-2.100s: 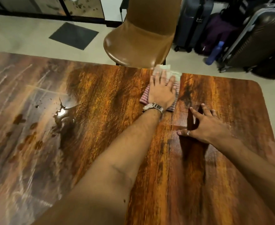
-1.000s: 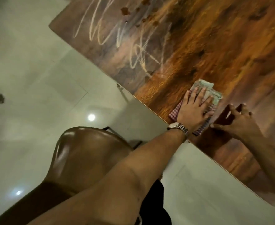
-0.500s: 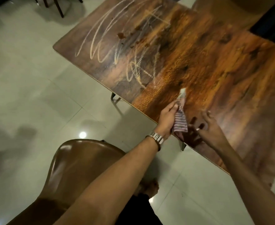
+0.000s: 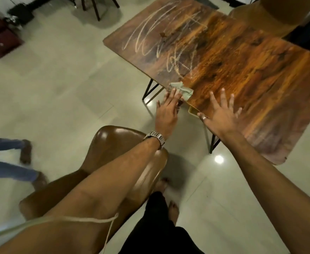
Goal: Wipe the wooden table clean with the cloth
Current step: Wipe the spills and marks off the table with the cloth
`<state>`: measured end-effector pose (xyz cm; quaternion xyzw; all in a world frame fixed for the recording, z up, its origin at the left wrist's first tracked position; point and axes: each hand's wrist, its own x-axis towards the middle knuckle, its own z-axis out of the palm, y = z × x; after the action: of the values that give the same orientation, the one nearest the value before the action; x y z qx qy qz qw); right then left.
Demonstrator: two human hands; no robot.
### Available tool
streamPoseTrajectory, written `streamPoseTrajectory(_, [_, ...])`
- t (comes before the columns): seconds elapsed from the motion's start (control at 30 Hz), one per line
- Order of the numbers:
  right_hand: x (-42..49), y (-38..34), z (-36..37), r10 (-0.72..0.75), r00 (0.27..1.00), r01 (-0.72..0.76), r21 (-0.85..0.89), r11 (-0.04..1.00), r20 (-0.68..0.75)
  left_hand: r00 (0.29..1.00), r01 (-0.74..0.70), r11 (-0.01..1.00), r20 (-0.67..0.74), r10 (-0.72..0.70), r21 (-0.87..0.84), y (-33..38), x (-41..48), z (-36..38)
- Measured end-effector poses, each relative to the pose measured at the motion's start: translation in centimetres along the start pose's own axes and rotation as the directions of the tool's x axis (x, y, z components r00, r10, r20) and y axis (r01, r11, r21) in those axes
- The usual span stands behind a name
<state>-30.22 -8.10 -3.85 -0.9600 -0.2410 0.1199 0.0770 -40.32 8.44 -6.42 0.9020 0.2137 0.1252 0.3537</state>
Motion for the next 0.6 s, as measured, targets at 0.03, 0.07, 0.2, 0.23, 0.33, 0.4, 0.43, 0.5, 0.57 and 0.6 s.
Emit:
streamPoseTrajectory(0.03, [-0.8,-1.0,0.1,-0.024,1.0,0.024,-0.011,1.0,-0.015,0.999,-0.002,0.999,-0.032,0.003,0.033,-0.4,-1.0,-0.8])
streamPoseTrajectory(0.07, [-1.7,-2.1,0.2,-0.052,0.998,0.052,-0.021,0.998,-0.021,0.998,0.002,0.999,-0.065,0.002,0.053,-0.9,-2.3,-1.8])
streamPoseTrajectory(0.2, [-4.5,-6.4,0.1,-0.118,0.992,0.117,-0.023,0.993,-0.042,0.989,0.015,0.995,-0.15,-0.001,0.094,-3.4,-6.6,-5.3])
streamPoseTrajectory(0.23, [-5.0,-7.6,0.0,-0.132,0.99,0.131,-0.025,0.991,-0.047,0.987,0.017,0.994,-0.158,0.0,0.108,-4.0,-7.6,-6.3])
streamPoseTrajectory(0.33, [-6.1,-11.4,-0.3,-0.175,0.983,0.174,-0.024,0.984,-0.059,0.982,0.025,0.993,-0.191,-0.002,0.119,-5.6,-9.5,-9.6])
streamPoseTrajectory(0.4, [-6.7,-13.7,-0.4,-0.184,0.982,0.184,-0.004,0.983,-0.047,0.978,0.032,0.992,-0.207,-0.005,0.126,-6.7,-10.5,-11.7])
streamPoseTrajectory(0.43, [-7.0,-14.8,-0.3,-0.18,0.983,0.18,0.004,0.984,-0.04,0.977,0.032,0.991,-0.211,-0.004,0.13,-7.2,-11.0,-12.8])
streamPoseTrajectory(0.5, [-7.9,-17.1,0.1,-0.168,0.985,0.169,0.009,0.986,-0.031,0.976,0.032,0.99,-0.218,-0.002,0.136,-8.8,-12.0,-15.3])
streamPoseTrajectory(0.57, [-8.9,-19.4,0.6,-0.152,0.988,0.153,0.013,0.988,-0.031,0.975,0.028,0.989,-0.221,0.004,0.144,-10.3,-13.0,-17.9])
streamPoseTrajectory(0.6, [-9.6,-20.6,0.9,-0.142,0.989,0.143,0.019,0.99,-0.034,0.976,0.024,0.989,-0.218,0.008,0.146,-11.3,-13.6,-19.3])
